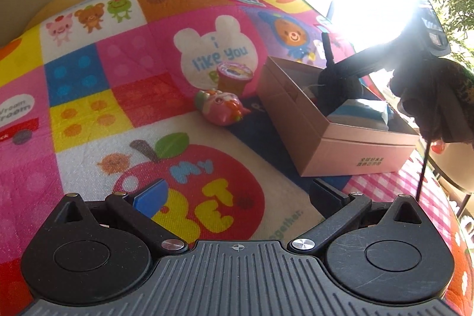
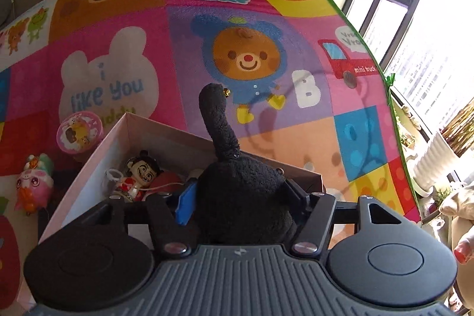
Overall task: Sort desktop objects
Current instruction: 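Move right gripper to the pink-lidded cup while left gripper approaches the pink pig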
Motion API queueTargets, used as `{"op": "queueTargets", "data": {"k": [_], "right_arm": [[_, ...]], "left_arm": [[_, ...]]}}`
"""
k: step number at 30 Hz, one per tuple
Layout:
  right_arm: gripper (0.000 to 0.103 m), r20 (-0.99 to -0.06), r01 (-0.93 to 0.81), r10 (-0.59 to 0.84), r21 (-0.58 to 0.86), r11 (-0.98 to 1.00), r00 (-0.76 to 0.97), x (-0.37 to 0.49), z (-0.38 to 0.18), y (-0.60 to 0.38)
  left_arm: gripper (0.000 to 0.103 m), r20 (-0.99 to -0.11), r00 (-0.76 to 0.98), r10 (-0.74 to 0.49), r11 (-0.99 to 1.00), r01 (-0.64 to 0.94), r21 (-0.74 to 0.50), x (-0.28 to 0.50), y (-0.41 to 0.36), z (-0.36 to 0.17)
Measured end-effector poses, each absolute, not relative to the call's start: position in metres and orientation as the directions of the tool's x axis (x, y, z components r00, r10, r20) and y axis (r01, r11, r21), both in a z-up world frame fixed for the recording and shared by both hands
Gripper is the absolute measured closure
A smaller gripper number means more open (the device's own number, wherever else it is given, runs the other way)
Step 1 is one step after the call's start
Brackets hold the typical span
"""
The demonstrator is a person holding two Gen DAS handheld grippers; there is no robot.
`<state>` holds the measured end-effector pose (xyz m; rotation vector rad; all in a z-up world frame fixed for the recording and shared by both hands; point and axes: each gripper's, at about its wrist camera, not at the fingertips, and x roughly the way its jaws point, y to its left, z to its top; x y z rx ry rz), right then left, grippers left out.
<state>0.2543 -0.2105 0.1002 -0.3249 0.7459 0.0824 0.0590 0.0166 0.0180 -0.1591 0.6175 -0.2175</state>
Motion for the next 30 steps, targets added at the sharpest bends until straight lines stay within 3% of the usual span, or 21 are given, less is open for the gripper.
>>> {"op": "queueTargets", "data": {"k": [4, 6, 8, 12, 14, 15, 16, 20, 23, 26, 29, 30], "right_arm": [[0.047, -0.685, -0.364, 0.024, -0.356, 0.861, 0.728, 0.222, 0.111, -0.196], [0.04, -0.698, -0.401, 0.04, -0.363, 0.841, 0.715, 0.215, 0.115, -0.189], [0.032, -0.701, -0.405, 0.072, -0.322, 0.856, 0.709, 0.216, 0.121, -0.187], [0.031, -0.686, -0.372, 0.185, -0.135, 0.918, 0.704, 0.225, 0.144, -0.2], [0.04, -0.663, -0.331, 0.209, -0.062, 0.942, 0.719, 0.231, 0.152, -0.207], [0.052, -0.659, -0.309, 0.201, -0.05, 0.95, 0.725, 0.236, 0.154, -0.21], [0.056, -0.664, -0.286, 0.183, -0.049, 0.957, 0.725, 0.241, 0.152, -0.211], [0.059, -0.664, -0.226, 0.118, -0.079, 0.971, 0.739, 0.243, 0.14, -0.207], [0.059, -0.633, -0.298, 0.209, -0.035, 0.954, 0.745, 0.23, 0.148, -0.183], [0.059, -0.662, -0.359, 0.269, 0.0, 0.933, 0.699, 0.24, 0.152, -0.144], [0.054, -0.727, -0.349, 0.263, 0.034, 0.936, 0.635, 0.271, 0.142, -0.107], [0.042, -0.744, -0.338, 0.249, 0.033, 0.941, 0.62, 0.282, 0.137, -0.097]], "left_arm": [[0.0, -0.557, 0.791, -0.254, 0.964, 0.16, -0.213, 0.061, 0.013, 0.018], [0.0, -0.557, 0.79, -0.258, 0.963, 0.161, -0.217, 0.062, 0.011, 0.019], [0.0, -0.552, 0.791, -0.265, 0.961, 0.171, -0.217, 0.059, 0.01, 0.021], [0.0, -0.543, 0.799, -0.258, 0.964, 0.173, -0.204, 0.053, 0.016, 0.026], [0.0, -0.541, 0.804, -0.247, 0.965, 0.156, -0.209, 0.054, 0.02, 0.027], [0.0, -0.539, 0.807, -0.242, 0.966, 0.147, -0.213, 0.055, 0.022, 0.027], [0.0, -0.538, 0.808, -0.239, 0.966, 0.141, -0.217, 0.055, 0.024, 0.027], [0.0, -0.545, 0.809, -0.218, 0.97, 0.12, -0.209, 0.059, 0.027, 0.024], [0.0, -0.552, 0.816, -0.172, 0.981, 0.09, -0.174, 0.062, 0.028, 0.02], [0.0, -0.543, 0.826, -0.149, 0.985, 0.073, -0.159, 0.06, 0.035, 0.017], [0.0, -0.538, 0.83, -0.151, 0.981, 0.062, -0.181, 0.058, 0.046, 0.015], [0.0, -0.537, 0.83, -0.152, 0.98, 0.057, -0.19, 0.057, 0.05, 0.013]]}}
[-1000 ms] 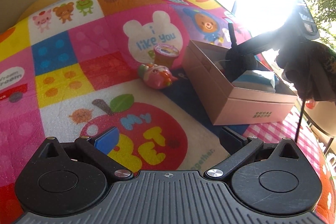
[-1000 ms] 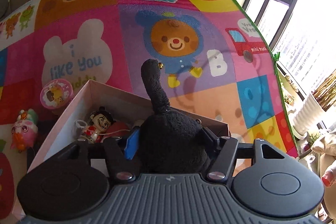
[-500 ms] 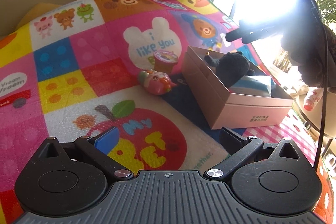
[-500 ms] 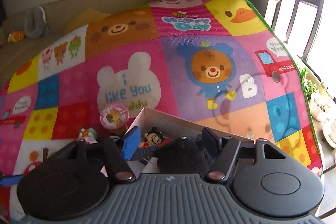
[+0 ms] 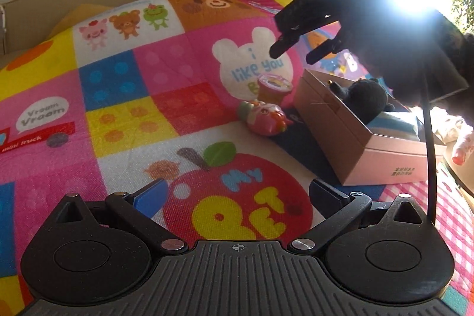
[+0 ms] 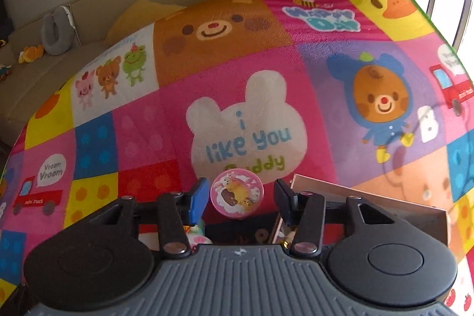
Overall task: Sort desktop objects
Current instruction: 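Move right gripper to the pink-lidded cup while left gripper approaches the pink pig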
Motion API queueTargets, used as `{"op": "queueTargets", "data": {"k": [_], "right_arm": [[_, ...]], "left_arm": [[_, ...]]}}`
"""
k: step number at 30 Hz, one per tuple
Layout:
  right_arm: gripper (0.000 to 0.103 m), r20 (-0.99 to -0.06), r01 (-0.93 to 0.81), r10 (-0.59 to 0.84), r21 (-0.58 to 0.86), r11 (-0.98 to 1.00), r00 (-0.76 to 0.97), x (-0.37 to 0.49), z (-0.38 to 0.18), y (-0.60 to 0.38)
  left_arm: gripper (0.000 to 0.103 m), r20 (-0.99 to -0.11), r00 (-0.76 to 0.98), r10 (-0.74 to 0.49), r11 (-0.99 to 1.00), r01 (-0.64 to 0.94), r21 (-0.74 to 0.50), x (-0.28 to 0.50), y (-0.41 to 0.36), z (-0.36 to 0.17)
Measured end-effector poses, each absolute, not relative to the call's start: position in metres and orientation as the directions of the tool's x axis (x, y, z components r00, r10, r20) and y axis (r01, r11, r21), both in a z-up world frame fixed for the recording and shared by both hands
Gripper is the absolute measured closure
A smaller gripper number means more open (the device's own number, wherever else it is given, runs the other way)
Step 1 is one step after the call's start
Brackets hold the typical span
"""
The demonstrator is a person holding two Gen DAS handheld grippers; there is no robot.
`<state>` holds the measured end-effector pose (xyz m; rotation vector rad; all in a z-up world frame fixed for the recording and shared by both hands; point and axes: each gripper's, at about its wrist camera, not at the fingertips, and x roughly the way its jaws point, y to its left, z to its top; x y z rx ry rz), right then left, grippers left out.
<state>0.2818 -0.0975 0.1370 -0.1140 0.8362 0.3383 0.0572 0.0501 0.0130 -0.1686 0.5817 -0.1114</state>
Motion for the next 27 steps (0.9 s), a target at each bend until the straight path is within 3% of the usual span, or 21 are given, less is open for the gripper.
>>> {"op": "queueTargets", "data": {"k": [1, 2, 7, 8, 10, 11, 21, 27], "right_arm": [[0.031, -0.757, -0.332, 0.23, 0.019, 0.943, 0.611, 0.291, 0.131, -0.089], [0.029, -0.765, -0.33, 0.2, -0.017, 0.944, 0.613, 0.299, 0.123, -0.08], [0.028, -0.811, -0.347, 0.063, -0.178, 0.921, 0.581, 0.32, 0.087, -0.048], [0.029, -0.819, -0.347, 0.034, -0.204, 0.916, 0.572, 0.321, 0.082, -0.044], [0.047, -0.827, -0.364, 0.018, -0.227, 0.903, 0.561, 0.317, 0.074, -0.039], [0.048, -0.831, -0.374, 0.013, -0.236, 0.897, 0.557, 0.313, 0.072, -0.036], [0.048, -0.863, -0.602, 0.249, -0.077, 0.795, 0.44, 0.184, 0.088, -0.048], [0.048, -0.72, -0.564, 0.358, -0.057, 0.824, 0.595, 0.093, 0.135, -0.101]], "left_arm": [[0.0, -0.536, 0.829, -0.161, 0.976, 0.053, -0.211, 0.058, 0.054, 0.012], [0.0, -0.53, 0.83, -0.175, 0.97, 0.053, -0.237, 0.057, 0.058, 0.011], [0.0, -0.516, 0.829, -0.215, 0.954, 0.066, -0.292, 0.057, 0.064, 0.009], [0.0, -0.512, 0.83, -0.22, 0.953, 0.069, -0.296, 0.057, 0.064, 0.008], [0.0, -0.51, 0.831, -0.225, 0.95, 0.072, -0.302, 0.056, 0.065, 0.008], [0.0, -0.508, 0.832, -0.222, 0.951, 0.069, -0.302, 0.056, 0.065, 0.008], [0.0, -0.534, 0.806, -0.256, 0.964, 0.169, -0.208, 0.033, 0.043, 0.014], [0.0, -0.554, 0.781, -0.289, 0.957, 0.242, -0.157, 0.02, 0.018, 0.015]]}}
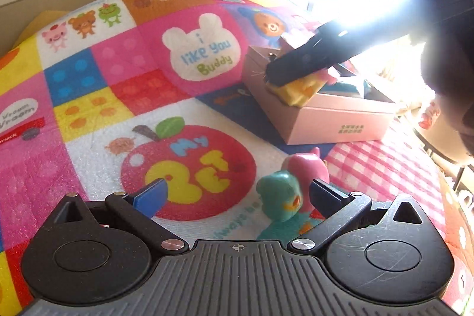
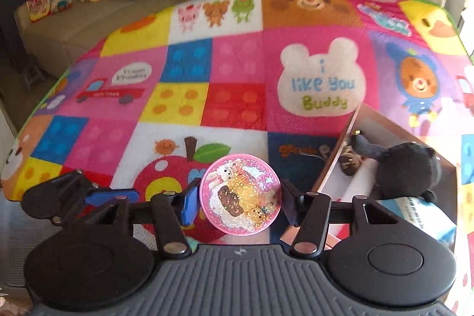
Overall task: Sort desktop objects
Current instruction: 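Move right gripper to the pink-lidded cup while left gripper approaches the pink pig, then grasp the pink pig figurine with left gripper while right grasps the pink-lidded cup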
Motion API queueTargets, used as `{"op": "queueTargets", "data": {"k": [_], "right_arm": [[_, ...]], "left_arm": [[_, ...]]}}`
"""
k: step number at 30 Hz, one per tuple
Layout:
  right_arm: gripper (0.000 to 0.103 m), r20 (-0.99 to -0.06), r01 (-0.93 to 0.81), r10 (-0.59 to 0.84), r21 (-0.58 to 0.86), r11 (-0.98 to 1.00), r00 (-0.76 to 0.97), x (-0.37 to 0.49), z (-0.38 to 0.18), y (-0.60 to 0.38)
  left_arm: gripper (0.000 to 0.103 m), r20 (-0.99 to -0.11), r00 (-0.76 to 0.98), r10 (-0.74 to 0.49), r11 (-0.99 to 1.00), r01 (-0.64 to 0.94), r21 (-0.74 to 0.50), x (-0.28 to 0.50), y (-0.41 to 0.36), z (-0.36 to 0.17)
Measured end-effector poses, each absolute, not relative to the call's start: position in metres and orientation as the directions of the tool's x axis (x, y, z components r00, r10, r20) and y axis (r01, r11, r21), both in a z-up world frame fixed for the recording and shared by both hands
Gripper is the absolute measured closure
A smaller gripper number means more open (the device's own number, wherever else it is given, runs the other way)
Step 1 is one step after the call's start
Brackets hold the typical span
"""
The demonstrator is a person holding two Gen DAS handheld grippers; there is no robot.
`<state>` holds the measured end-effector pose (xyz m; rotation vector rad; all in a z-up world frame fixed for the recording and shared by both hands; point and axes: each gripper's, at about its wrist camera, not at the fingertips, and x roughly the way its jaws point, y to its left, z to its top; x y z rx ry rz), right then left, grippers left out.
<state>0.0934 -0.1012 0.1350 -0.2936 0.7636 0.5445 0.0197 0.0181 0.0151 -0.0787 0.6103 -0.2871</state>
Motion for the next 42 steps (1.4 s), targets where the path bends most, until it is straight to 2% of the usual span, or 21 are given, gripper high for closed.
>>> {"op": "queueTargets", "data": {"k": [3, 9, 13, 16, 17, 19, 21, 26, 28, 30, 33, 35, 39, 42], "right_arm": [[0.048, -0.659, -0.513, 0.372, -0.025, 0.858, 0.654, 0.068, 0.151, -0.141], [0.048, -0.684, -0.364, 0.243, -0.036, 0.931, 0.688, 0.026, 0.107, -0.196], [0.047, -0.718, -0.294, 0.223, 0.027, 0.956, 0.66, 0.014, 0.072, -0.217], [0.046, -0.7, -0.276, 0.25, 0.078, 0.958, 0.669, 0.007, 0.061, -0.225], [0.043, -0.686, -0.268, 0.25, 0.083, 0.96, 0.683, 0.005, 0.059, -0.226], [0.019, -0.66, -0.244, 0.228, 0.069, 0.967, 0.716, 0.0, 0.055, -0.227], [0.018, -0.633, -0.232, 0.217, 0.061, 0.971, 0.744, -0.006, 0.051, -0.226], [0.014, -0.593, -0.264, 0.227, 0.024, 0.964, 0.773, -0.031, 0.036, -0.217], [0.003, -0.574, -0.268, 0.22, 0.001, 0.963, 0.789, -0.039, 0.032, -0.217], [0.001, -0.574, -0.257, 0.223, 0.022, 0.966, 0.788, -0.041, 0.03, -0.221], [0.0, -0.595, -0.222, 0.216, 0.064, 0.973, 0.774, -0.034, 0.025, -0.227], [0.0, -0.588, -0.216, 0.214, 0.067, 0.974, 0.78, -0.035, 0.023, -0.228], [0.0, -0.58, -0.218, 0.194, 0.03, 0.976, 0.791, -0.036, 0.019, -0.223], [0.0, -0.574, -0.214, 0.178, 0.005, 0.977, 0.799, -0.037, 0.016, -0.219]], "left_arm": [[0.0, -0.558, 0.775, -0.296, 0.954, 0.261, -0.145, 0.018, 0.006, 0.016], [0.0, -0.583, 0.747, -0.321, 0.943, 0.312, -0.119, 0.012, -0.019, 0.016], [0.0, -0.607, 0.753, -0.256, 0.957, 0.285, -0.05, 0.013, -0.03, 0.01], [0.0, -0.619, 0.766, -0.176, 0.974, 0.226, 0.003, 0.017, -0.029, 0.008], [0.0, -0.625, 0.765, -0.156, 0.978, 0.209, 0.012, 0.019, -0.029, 0.008], [0.0, -0.632, 0.765, -0.125, 0.983, 0.184, 0.028, 0.02, -0.026, 0.008], [0.0, -0.632, 0.77, -0.092, 0.984, 0.167, 0.06, 0.02, -0.022, 0.009], [0.0, -0.611, 0.787, 0.087, 0.984, 0.029, 0.178, 0.027, 0.001, 0.013], [0.0, -0.612, 0.781, 0.127, 0.983, -0.017, 0.182, 0.03, 0.012, 0.014], [0.0, -0.62, 0.78, 0.083, 0.991, 0.001, 0.135, 0.028, 0.019, 0.017], [0.0, -0.627, 0.773, -0.097, 0.989, 0.145, 0.025, 0.021, 0.016, 0.02], [0.0, -0.621, 0.764, -0.174, 0.974, 0.227, 0.006, 0.018, 0.003, 0.019], [0.0, -0.603, 0.774, -0.19, 0.948, 0.304, 0.091, 0.026, -0.029, 0.011], [0.0, -0.611, 0.769, -0.188, 0.953, 0.293, 0.076, 0.041, -0.036, 0.007]]}}
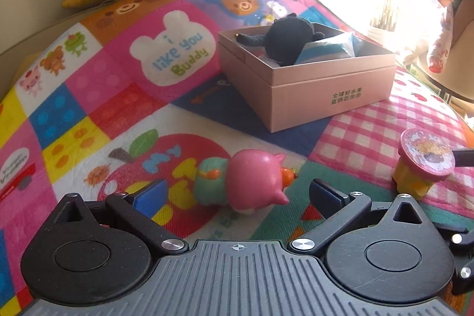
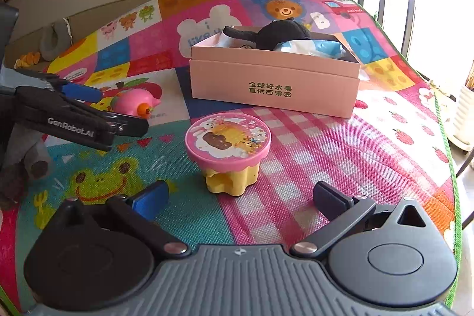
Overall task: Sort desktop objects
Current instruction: 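Grasp the pink pig figurine with left gripper while right grasps the pink-lidded cup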
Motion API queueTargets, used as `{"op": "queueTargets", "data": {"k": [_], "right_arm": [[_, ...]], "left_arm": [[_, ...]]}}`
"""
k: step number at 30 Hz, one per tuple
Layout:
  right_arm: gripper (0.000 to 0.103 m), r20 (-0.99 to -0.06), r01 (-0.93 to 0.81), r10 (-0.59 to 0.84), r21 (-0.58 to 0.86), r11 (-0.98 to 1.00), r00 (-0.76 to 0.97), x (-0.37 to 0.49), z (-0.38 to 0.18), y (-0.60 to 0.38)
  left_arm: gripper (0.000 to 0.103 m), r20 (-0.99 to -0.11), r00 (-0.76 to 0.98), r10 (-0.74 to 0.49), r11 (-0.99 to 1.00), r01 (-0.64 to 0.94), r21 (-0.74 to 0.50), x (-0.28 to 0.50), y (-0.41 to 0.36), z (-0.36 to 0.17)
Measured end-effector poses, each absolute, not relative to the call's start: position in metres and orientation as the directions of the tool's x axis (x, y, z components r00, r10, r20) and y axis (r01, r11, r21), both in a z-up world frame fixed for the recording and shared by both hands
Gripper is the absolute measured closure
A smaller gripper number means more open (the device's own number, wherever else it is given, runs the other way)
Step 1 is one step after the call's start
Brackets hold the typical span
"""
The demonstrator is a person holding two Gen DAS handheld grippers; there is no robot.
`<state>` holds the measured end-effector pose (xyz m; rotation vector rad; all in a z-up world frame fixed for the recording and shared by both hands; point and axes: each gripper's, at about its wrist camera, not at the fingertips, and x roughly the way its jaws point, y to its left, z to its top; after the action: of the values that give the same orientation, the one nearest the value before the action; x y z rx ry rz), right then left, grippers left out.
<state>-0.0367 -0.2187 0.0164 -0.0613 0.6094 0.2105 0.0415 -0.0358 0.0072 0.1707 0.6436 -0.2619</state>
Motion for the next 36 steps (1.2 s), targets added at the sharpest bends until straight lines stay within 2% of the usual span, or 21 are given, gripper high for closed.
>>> {"op": "queueTargets", "data": {"k": [5, 6, 7, 14, 20, 21, 25, 26, 28, 32, 36], "right_arm": [[0.0, -0.56, -0.217, 0.183, 0.006, 0.976, 0.808, -0.037, 0.014, -0.22], [0.0, -0.559, -0.217, 0.183, 0.005, 0.976, 0.809, -0.037, 0.014, -0.22], [0.0, -0.559, -0.217, 0.182, 0.004, 0.976, 0.809, -0.037, 0.014, -0.22], [0.0, -0.578, -0.211, 0.159, -0.023, 0.977, 0.801, -0.036, 0.019, -0.215], [0.0, -0.54, -0.241, 0.159, -0.083, 0.967, 0.826, -0.04, 0.033, -0.203], [0.003, -0.535, -0.241, 0.159, -0.087, 0.967, 0.83, -0.038, 0.036, -0.201], [0.024, -0.56, -0.236, 0.146, -0.092, 0.967, 0.816, -0.027, 0.04, -0.194], [0.027, -0.571, -0.219, 0.128, -0.094, 0.971, 0.811, -0.024, 0.04, -0.194], [0.049, -0.587, -0.203, 0.11, -0.095, 0.975, 0.802, -0.023, 0.042, -0.194], [0.049, -0.597, -0.202, 0.116, -0.078, 0.976, 0.794, -0.031, 0.05, -0.201], [0.049, -0.558, -0.209, 0.124, -0.091, 0.974, 0.821, -0.05, 0.071, -0.206]], "left_arm": [[0.002, -0.604, 0.771, -0.205, 0.958, 0.283, 0.037, 0.049, -0.036, 0.008], [0.007, -0.603, 0.771, -0.202, 0.957, 0.286, 0.045, 0.048, -0.037, 0.007], [0.025, -0.607, 0.769, -0.201, 0.956, 0.288, 0.048, 0.048, -0.037, 0.007], [0.025, -0.605, 0.765, -0.221, 0.955, 0.296, 0.026, 0.029, -0.032, 0.011], [0.025, -0.593, 0.773, -0.223, 0.956, 0.292, 0.021, -0.003, -0.027, 0.02], [0.025, -0.591, 0.775, -0.223, 0.957, 0.29, 0.02, -0.008, -0.026, 0.021], [0.025, -0.595, 0.775, -0.212, 0.961, 0.276, 0.018, -0.022, -0.022, 0.02], [0.025, -0.597, 0.774, -0.208, 0.962, 0.271, 0.016, -0.025, -0.021, 0.019], [0.025, -0.599, 0.774, -0.208, 0.964, 0.265, 0.008, -0.031, -0.018, 0.019], [0.025, -0.574, 0.791, -0.212, 0.965, 0.262, 0.005, -0.043, -0.017, 0.028], [0.025, -0.506, 0.834, -0.221, 0.963, 0.27, 0.024, -0.058, -0.02, 0.051]]}}
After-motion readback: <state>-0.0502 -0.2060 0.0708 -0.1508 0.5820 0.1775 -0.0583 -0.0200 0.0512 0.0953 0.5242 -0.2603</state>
